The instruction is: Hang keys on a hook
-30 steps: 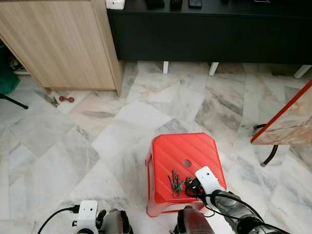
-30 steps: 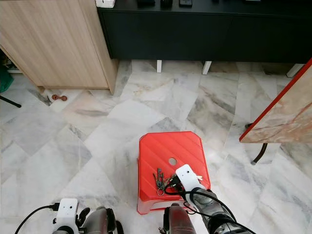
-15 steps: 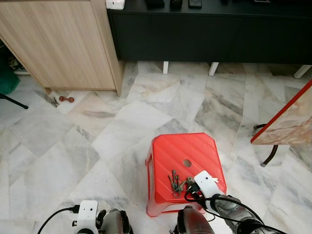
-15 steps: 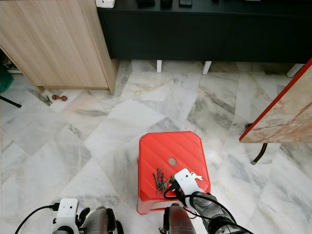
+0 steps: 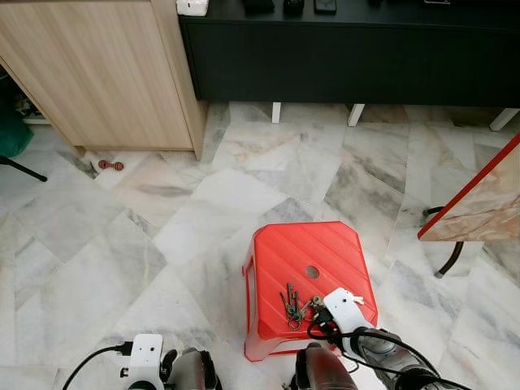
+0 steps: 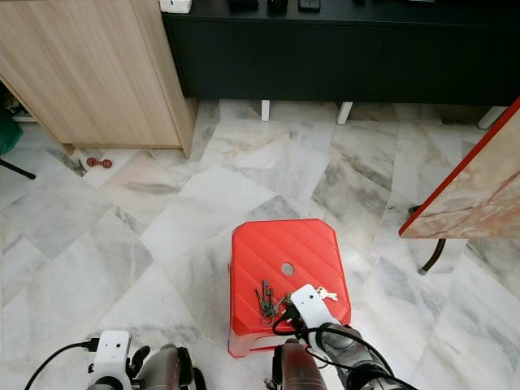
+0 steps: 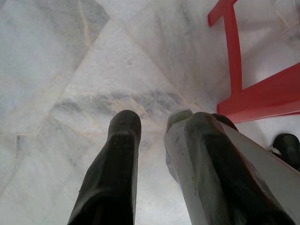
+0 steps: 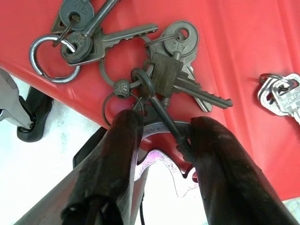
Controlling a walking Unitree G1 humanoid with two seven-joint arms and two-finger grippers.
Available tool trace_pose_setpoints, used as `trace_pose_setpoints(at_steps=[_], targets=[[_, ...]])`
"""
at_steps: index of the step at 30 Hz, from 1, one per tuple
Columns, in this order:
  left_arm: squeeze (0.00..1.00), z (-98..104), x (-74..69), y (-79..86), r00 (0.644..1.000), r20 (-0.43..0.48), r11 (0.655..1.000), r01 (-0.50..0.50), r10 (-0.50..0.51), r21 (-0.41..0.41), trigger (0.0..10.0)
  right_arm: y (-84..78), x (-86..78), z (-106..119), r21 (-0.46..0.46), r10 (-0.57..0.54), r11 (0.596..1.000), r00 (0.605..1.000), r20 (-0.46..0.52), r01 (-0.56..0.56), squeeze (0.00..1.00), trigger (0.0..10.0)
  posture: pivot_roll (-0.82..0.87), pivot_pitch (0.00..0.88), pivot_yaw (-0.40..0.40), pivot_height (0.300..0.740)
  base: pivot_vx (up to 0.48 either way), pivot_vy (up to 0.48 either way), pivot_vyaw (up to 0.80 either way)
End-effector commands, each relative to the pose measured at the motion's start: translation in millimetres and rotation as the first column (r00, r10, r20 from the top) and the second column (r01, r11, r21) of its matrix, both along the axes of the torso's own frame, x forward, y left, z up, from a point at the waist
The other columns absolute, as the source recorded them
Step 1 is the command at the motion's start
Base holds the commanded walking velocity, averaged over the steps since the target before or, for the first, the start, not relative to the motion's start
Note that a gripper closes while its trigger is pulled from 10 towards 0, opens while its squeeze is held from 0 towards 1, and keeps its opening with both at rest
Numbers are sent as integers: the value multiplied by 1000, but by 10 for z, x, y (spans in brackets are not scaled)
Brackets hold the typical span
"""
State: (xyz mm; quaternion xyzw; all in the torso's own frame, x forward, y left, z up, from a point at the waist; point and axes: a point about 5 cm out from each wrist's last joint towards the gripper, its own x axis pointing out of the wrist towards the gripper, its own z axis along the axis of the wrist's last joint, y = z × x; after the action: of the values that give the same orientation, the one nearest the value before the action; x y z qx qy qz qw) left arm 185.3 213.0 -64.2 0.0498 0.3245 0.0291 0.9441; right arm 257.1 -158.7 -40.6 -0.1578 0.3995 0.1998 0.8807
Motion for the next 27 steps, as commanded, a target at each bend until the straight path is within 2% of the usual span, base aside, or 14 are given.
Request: trace_pose_setpoints(at_steps=[1, 20, 27], targets=[[0, -403, -828, -123, 946, -322, 999, 19, -31, -40, 10000, -10, -147, -109, 0, -12, 1000, 998, -62, 12, 0, 0, 47, 305, -70, 652, 0, 0, 0], [0, -400, -802, -136, 947, -321, 999, 26, -37, -38, 10000, -56, -138, -102, -13, -31, 999, 998, -53, 30, 0, 0, 47, 305, -71, 652, 0, 0, 0], [0, -399, -786, -149, 947, -319, 999, 25, -36, -38, 10000, -78, -61, -44, -10, -61, 998, 998, 8, 61, 0, 0, 44, 297, -73, 652, 0, 0, 0]])
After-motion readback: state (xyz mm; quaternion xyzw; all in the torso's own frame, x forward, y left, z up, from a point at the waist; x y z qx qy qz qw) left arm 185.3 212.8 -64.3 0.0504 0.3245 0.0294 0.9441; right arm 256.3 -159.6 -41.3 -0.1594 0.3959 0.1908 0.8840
